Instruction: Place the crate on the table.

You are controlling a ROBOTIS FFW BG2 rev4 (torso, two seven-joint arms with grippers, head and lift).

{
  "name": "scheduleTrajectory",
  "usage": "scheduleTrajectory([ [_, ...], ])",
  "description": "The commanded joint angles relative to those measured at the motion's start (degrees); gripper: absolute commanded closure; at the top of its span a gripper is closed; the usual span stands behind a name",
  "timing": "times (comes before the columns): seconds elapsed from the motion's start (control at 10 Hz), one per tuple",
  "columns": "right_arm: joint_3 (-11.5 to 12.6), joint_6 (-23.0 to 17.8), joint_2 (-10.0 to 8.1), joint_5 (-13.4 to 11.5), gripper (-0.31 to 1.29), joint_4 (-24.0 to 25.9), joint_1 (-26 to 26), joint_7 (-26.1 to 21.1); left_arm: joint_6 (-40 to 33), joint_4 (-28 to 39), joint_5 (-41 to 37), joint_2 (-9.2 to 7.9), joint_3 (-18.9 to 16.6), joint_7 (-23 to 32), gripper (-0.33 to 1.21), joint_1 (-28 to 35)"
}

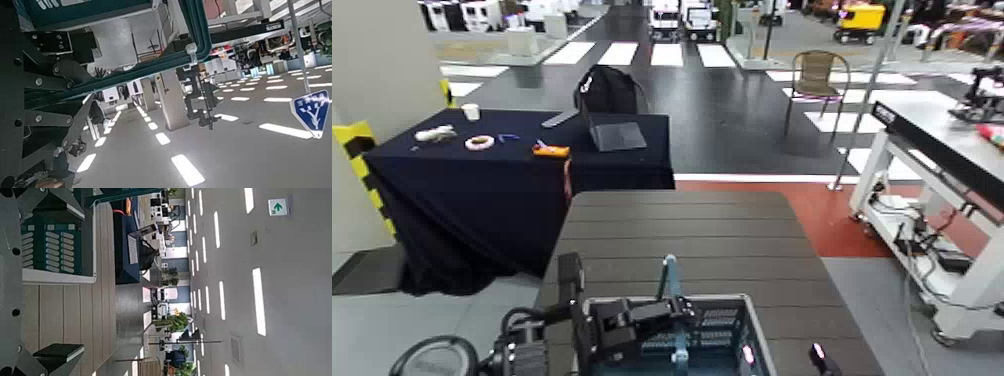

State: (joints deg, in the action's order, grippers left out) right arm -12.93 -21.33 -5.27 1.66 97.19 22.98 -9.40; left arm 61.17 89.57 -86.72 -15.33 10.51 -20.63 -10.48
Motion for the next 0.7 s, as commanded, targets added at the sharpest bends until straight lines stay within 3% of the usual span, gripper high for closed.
scheduleTrajectory([
  [0.1, -0.2, -0.4, -0.1, 0.0, 0.13, -0.2, -0.2, 0.0, -1.1, -4.6, 3.4, -0.84, 3.6, -3.3, 1.19, -5.5],
  [0.4, -0.3, -0.9, -0.18, 0.4, 0.13, -0.6, -0.4, 0.0, -4.6, -9.7, 8.8, -0.58, 7.2, -8.2, 1.19, -11.8],
  [0.7, -0.6, -1.2, -0.27, 0.5, 0.13, -0.7, -0.5, 0.0, -8.3, -16.4, 14.8, 0.74, 11.2, -14.3, 1.19, -18.2],
])
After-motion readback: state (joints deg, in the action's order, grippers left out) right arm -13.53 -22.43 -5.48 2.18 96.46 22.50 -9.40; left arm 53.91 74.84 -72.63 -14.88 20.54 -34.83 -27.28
